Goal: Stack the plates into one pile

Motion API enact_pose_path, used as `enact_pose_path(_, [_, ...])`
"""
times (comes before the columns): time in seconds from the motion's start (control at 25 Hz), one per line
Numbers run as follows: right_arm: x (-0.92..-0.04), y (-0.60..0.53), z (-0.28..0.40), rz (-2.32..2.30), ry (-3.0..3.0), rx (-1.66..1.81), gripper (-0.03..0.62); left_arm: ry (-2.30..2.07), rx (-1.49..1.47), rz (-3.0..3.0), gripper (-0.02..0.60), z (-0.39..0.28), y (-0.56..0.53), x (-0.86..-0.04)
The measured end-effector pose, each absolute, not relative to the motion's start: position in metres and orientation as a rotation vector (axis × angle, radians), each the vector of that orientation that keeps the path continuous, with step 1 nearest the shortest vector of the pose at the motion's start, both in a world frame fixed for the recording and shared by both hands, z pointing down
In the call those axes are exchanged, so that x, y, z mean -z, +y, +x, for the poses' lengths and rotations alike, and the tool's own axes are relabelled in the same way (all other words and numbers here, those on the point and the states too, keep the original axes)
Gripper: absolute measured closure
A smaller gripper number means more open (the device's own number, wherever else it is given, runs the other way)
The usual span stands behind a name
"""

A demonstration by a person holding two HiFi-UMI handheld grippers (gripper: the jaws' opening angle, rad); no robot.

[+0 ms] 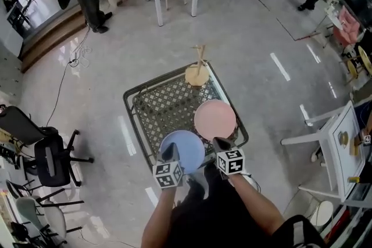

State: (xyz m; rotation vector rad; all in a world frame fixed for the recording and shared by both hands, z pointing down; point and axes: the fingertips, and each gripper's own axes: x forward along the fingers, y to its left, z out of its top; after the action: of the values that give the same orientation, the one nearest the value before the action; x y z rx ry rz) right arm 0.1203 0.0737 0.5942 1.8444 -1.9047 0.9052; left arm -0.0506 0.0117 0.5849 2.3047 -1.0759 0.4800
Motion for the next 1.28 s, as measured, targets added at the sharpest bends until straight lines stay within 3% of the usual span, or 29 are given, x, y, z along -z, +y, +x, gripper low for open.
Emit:
enact_pose_path(0.6, [-0.608,0.078,0.216,1.974,-1.797,-0.977,0.585,-0.945,-0.593,2.344,0.566,0.047,-0.01,-0.603])
enact_pose_path(1.28, [-0.667,0.056,0.266,1.94,-1.69,-1.114,0.583,-0.903,-0.738,2.284,0.563,0.093,-0.05,-0.658])
